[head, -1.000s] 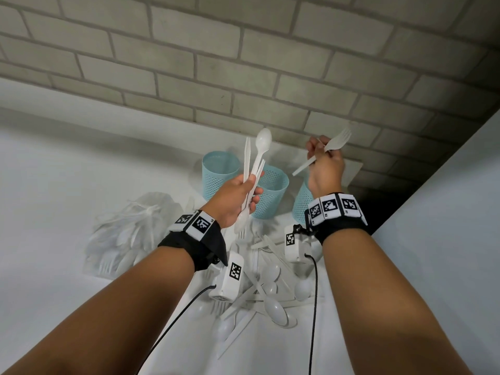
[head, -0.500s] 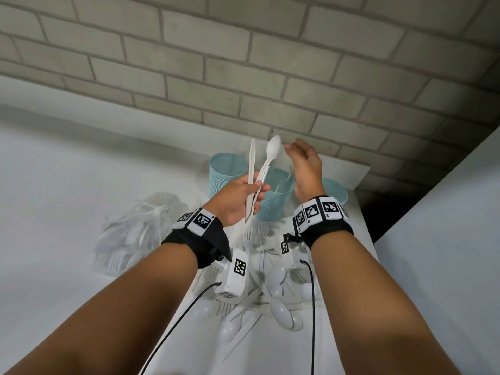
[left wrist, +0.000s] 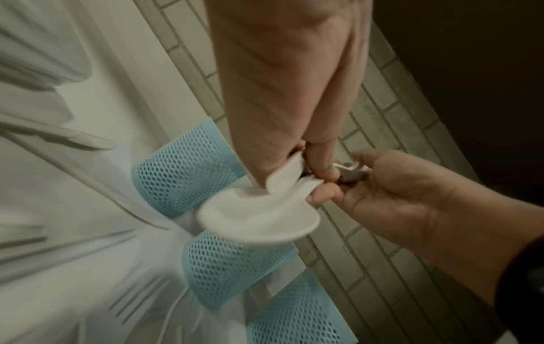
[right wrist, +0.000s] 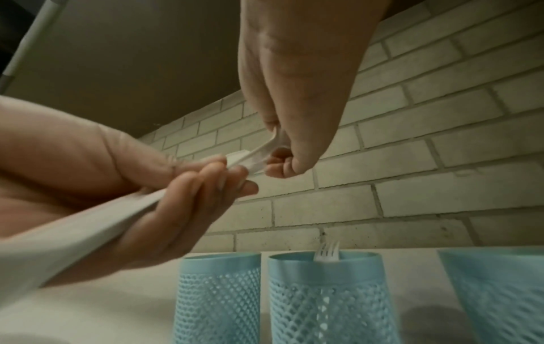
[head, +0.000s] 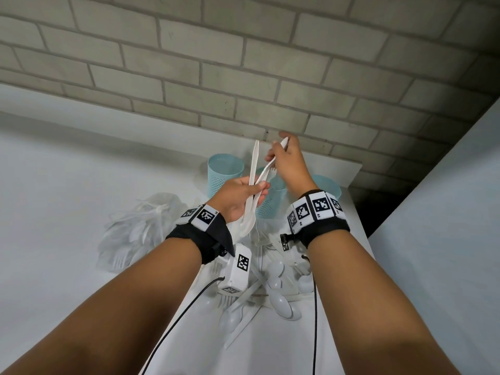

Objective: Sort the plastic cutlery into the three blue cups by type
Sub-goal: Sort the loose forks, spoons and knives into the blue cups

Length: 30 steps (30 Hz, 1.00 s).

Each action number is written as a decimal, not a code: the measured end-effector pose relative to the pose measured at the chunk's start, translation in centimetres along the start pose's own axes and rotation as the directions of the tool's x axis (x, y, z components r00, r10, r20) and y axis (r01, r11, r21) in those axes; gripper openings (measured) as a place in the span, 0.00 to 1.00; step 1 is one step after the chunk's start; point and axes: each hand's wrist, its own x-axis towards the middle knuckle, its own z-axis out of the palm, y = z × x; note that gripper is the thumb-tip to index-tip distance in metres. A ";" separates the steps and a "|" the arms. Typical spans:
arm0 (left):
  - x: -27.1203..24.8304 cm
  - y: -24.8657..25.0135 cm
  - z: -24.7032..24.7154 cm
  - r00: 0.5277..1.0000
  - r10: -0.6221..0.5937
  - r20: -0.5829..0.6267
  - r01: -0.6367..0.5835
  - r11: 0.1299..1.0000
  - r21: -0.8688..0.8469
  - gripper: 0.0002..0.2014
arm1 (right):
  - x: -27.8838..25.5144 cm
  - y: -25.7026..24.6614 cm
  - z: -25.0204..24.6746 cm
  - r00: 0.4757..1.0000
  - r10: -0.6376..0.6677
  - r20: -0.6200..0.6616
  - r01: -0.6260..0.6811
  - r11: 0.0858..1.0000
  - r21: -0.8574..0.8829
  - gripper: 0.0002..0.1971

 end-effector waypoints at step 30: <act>-1.4 1.6 -0.1 0.961 0.182 -0.208 -0.254 0.876 -0.409 0.08 | -4.7 4.2 -1.6 0.930 0.288 0.229 -0.327 0.932 0.156 0.07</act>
